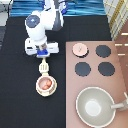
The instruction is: Take the lid off the pot, put the pot on the plate, and use the tool to push the pot to the front of the table.
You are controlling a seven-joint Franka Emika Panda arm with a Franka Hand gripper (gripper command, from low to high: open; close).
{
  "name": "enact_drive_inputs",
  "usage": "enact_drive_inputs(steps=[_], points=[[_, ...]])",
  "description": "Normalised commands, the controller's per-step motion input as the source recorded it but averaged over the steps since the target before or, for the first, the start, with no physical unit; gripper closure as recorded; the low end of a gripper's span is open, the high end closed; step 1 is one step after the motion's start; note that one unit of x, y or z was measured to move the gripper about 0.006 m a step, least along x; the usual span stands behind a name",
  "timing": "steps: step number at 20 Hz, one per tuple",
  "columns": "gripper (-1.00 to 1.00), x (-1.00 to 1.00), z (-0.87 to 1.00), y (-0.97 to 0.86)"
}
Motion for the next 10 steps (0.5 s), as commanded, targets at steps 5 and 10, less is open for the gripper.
enact_drive_inputs(steps=[5,10], points=[[1.00,0.96,0.19,0.34],[1.00,0.65,0.01,0.53]])
